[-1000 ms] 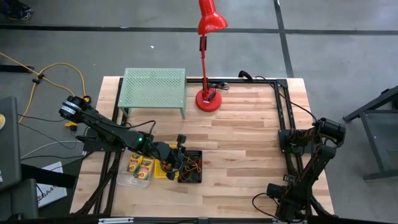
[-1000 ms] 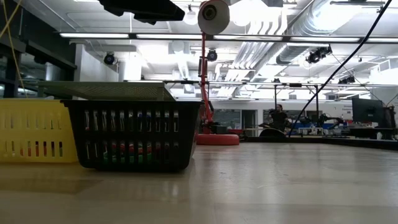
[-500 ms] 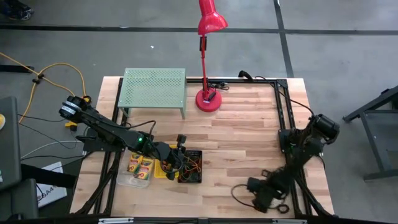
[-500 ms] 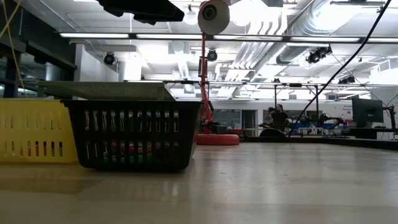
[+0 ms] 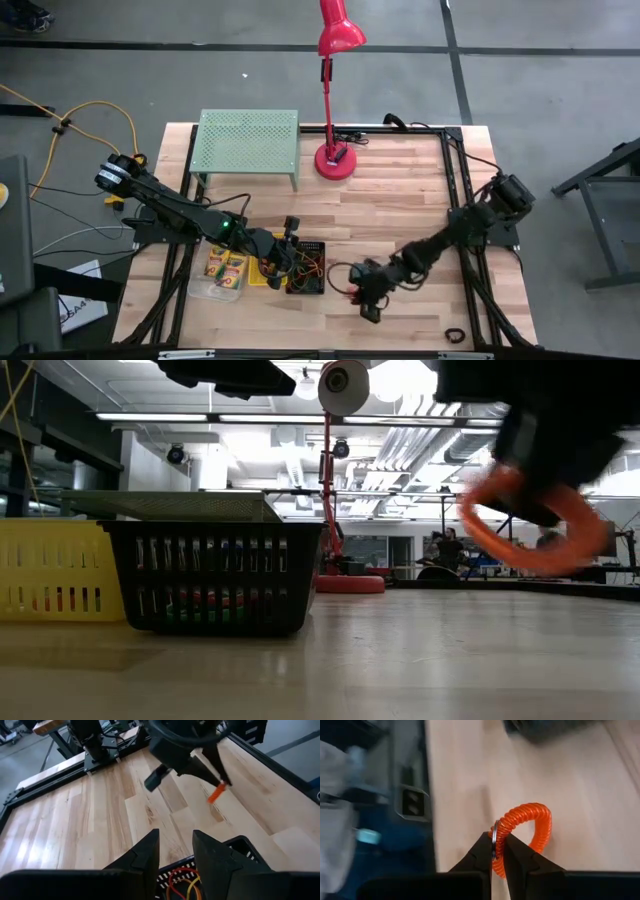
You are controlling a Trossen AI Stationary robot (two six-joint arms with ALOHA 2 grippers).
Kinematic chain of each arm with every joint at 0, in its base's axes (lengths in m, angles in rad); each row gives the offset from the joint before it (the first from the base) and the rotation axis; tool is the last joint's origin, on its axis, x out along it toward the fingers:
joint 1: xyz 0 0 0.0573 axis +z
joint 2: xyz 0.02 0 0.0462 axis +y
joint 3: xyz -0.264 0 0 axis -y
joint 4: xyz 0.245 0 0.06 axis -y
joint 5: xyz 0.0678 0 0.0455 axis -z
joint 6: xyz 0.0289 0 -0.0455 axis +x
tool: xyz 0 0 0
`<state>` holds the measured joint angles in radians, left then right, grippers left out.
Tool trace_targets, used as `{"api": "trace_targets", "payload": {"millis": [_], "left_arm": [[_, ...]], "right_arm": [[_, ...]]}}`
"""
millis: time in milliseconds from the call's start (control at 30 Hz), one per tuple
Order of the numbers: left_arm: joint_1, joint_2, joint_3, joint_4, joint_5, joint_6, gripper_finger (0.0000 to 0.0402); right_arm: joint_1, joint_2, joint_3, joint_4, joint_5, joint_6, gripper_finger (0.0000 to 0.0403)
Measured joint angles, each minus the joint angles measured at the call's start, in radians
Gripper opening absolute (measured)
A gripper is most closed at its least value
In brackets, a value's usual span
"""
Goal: Pick & Place Office Desk Supplies
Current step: Put the orange spring keychain into the yellow bin
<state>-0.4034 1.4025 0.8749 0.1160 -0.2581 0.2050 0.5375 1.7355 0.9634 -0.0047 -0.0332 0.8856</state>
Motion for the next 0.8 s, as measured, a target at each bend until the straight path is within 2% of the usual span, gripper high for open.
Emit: {"api": "trace_targets", "payload": {"millis": [233,400,667,800], "left_arm": [[0.000,0.000,0.000,0.000,0.000,0.031,0.0111],[0.000,0.000,0.000,0.000,0.000,0.031,0.0111],[0.000,0.000,0.000,0.001,0.005,0.031,0.0111],[0.000,0.000,0.000,0.001,0.123,0.028,0.0111]], "right_arm": [[-0.086,0.000,0.000,0.198,-0.095,-0.068,0.0017],[-0.132,0.000,0.000,0.305,-0.108,-0.136,0.0017],[-0.195,0.000,0.000,0.366,-0.133,-0.245,0.0016],[-0.212,0.000,0.000,0.416,-0.170,-0.297,0.0016]]}}
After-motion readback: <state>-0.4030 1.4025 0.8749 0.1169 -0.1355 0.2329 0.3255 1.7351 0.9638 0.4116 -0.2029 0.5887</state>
